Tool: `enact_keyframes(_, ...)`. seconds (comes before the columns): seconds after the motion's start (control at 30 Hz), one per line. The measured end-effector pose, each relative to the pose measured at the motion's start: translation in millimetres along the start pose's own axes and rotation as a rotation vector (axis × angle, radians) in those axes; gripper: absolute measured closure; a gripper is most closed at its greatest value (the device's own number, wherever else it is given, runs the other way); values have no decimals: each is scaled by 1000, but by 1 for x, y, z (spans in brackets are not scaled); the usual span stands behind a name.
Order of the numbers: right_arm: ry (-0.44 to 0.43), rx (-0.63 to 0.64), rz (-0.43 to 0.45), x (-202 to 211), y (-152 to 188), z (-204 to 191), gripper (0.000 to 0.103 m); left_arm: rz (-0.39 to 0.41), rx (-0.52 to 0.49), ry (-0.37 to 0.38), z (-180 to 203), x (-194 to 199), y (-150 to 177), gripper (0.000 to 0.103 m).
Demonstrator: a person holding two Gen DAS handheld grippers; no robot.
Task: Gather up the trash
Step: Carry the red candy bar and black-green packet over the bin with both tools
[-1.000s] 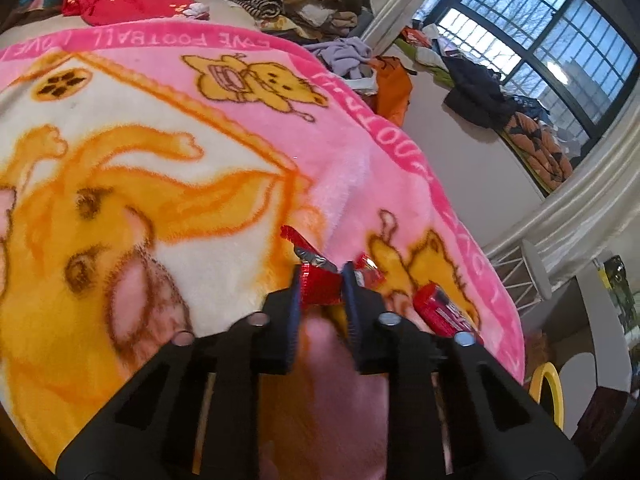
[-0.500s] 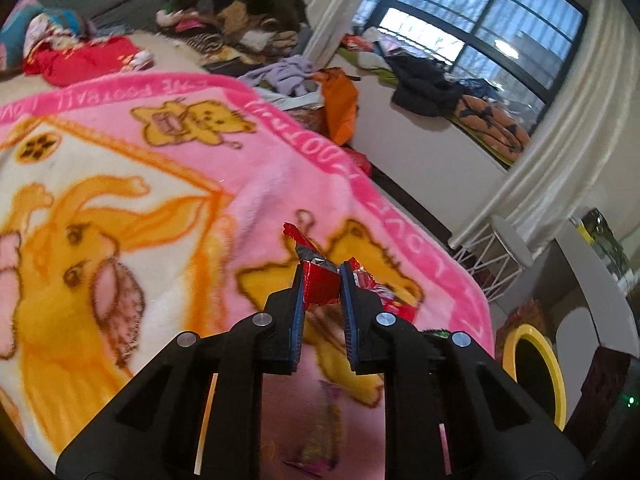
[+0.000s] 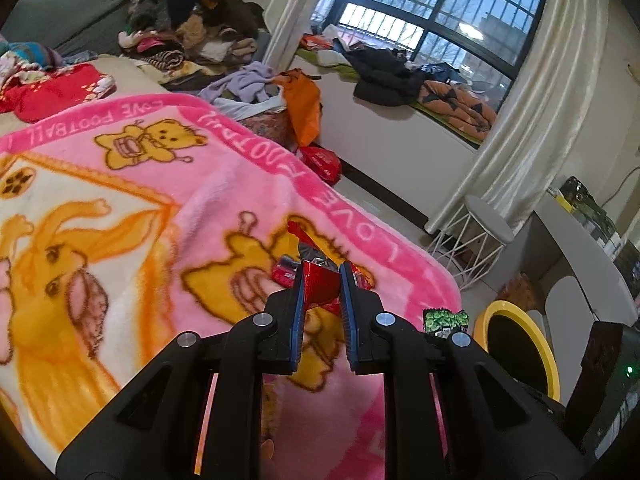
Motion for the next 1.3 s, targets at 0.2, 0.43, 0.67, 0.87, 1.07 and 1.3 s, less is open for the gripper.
enact_keyframes(0.2,29,-24,28,13,-8,19,69,-4,-24,25,16,3,3,92)
enact_keyframes(0.43,78,-31,66,29,-16,40,69,-17,-50,56,34,4,9,92)
enact_keyframes(0.67,120,-35,91,40,-22,61,69,-23,-76,87,52,5,13,92)
enact_keyframes(0.87,158,-41,115,52,-25,76,69,-30,-95,111,63,6,16,92)
enact_keyframes(1.07,193,-38,134,62,-29,90,69,-36,-120,134,77,7,21,92)
enact_keyframes(1.3,235,-54,150,74,-29,110,69,-48,-143,160,93,4,27,92)
Point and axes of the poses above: each gripper's, at about its wrist camera, not at the fingertips, and x roughly against the way its jaws point, z to its right, y to its underside, the point moved 8 cm from there along -x, roughly the way its jaws point, and after that the axes turned 12 degrees about z, right-handed, at the moved point
